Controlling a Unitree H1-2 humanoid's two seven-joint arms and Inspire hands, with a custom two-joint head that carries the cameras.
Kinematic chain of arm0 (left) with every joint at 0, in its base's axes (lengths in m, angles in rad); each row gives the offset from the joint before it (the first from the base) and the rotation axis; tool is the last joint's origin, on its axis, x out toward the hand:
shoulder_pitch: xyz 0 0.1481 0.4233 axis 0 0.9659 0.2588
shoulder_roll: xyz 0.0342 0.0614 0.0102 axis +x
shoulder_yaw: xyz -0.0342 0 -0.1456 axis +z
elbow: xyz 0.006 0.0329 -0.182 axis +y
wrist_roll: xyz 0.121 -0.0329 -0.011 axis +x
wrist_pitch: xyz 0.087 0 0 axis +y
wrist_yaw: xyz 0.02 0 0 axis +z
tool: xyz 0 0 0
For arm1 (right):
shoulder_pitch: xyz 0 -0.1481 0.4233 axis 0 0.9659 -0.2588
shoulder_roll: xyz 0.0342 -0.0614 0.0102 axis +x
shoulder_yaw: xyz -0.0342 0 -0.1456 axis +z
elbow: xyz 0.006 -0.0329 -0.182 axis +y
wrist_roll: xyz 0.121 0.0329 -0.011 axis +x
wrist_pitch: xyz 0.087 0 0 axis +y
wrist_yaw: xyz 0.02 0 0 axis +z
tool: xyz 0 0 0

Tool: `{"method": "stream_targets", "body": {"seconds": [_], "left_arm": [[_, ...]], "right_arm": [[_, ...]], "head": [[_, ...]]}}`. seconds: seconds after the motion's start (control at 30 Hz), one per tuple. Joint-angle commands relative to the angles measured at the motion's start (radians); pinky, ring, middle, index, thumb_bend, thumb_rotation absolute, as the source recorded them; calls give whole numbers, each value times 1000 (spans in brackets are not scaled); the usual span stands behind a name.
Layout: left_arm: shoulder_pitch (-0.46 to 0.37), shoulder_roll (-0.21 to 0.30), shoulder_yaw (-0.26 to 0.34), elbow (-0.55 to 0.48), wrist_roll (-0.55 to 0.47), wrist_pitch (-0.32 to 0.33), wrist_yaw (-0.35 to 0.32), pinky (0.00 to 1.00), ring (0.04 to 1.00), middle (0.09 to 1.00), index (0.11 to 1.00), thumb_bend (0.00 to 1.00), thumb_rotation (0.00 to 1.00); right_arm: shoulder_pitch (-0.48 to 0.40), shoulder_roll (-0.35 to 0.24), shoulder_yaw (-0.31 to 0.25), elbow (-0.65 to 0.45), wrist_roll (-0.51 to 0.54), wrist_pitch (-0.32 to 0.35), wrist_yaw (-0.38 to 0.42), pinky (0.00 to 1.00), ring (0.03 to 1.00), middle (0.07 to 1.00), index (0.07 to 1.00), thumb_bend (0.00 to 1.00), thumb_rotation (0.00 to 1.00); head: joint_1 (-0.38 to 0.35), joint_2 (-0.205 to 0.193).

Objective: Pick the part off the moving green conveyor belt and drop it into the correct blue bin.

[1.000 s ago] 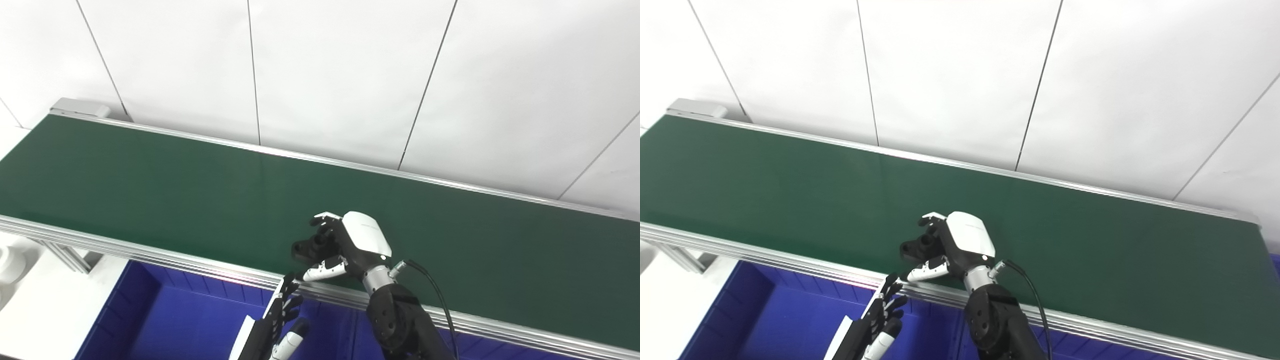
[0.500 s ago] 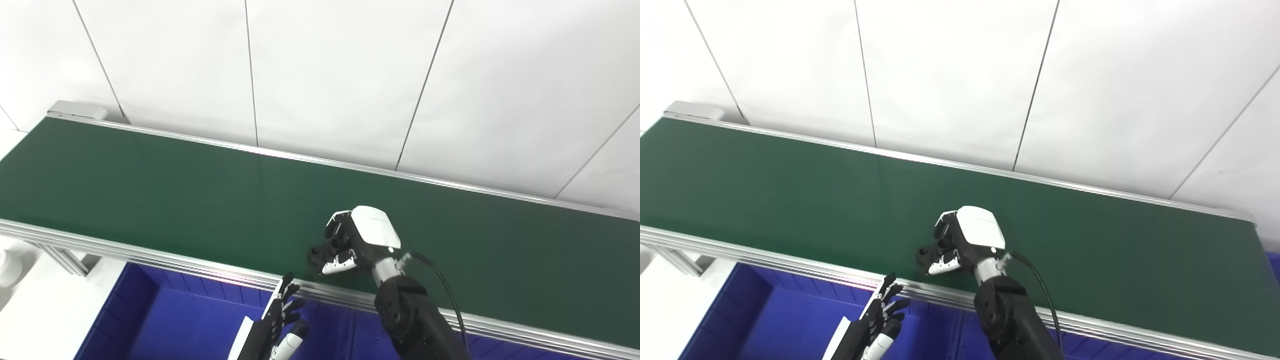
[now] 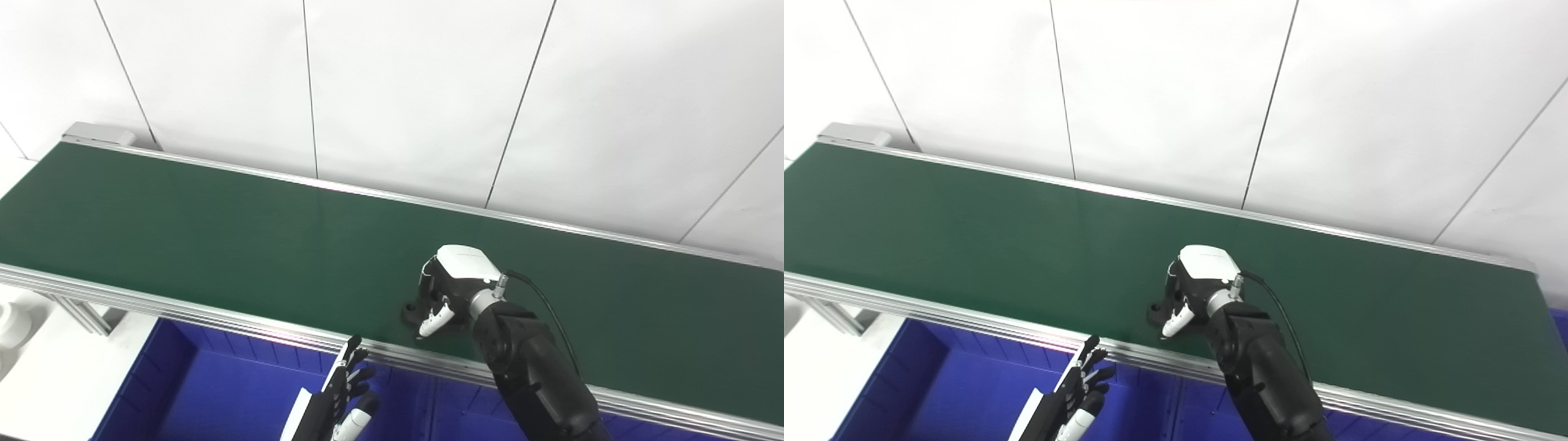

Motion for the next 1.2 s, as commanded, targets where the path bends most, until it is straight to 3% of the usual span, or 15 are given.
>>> {"method": "stream_targets", "body": {"seconds": [0.0,0.17,0.23,0.33,0.5,0.67,0.77,0.87,1.07,1.17], "left_arm": [[-13,-64,-52,-23,-2,-14,-4,856,882,964,1000,509,881],[-9,-61,-49,-32,-9,-6,-8,864,885,969,1000,512,886],[-9,-58,-47,-34,-10,-6,-10,863,887,971,1000,507,890],[-7,-54,-44,-37,-2,-7,-9,855,886,970,1000,511,905],[-3,-41,-35,-52,-13,-3,-20,869,893,979,1000,517,939],[-2,-27,-21,-77,-37,18,-36,903,904,988,1000,548,958],[-6,-10,-14,-90,-53,21,-46,937,916,995,1000,562,976],[-7,6,-3,-112,-65,31,-57,956,924,999,1000,571,985],[-14,50,24,-172,-105,80,-91,985,948,1000,1000,600,1000],[-21,63,41,-205,-151,122,-108,999,961,1000,1000,613,995]], "right_arm": [[68,-20,13,4,16,39,96,233,329,409,523,519,0],[70,-30,-9,-114,45,39,160,205,292,397,502,523,1],[66,-39,-11,-174,46,39,197,254,354,432,491,528,0],[62,-45,-28,-263,27,40,275,231,322,419,490,528,0],[49,-89,-31,-431,-47,40,494,232,314,406,502,524,0],[53,-130,5,-530,-143,35,640,277,380,422,516,524,0],[66,-136,19,-574,-197,28,719,248,338,408,515,524,0],[99,-138,40,-611,-252,17,766,238,333,450,502,526,0],[174,-179,136,-633,-356,-90,773,186,274,475,492,529,0],[205,-189,149,-600,-344,-63,773,252,336,441,510,529,2]], "head": [[0,1],[-11,5],[-22,9],[-32,14],[-81,33],[-129,51],[-185,78],[-229,103],[-327,163],[-353,181]]}}
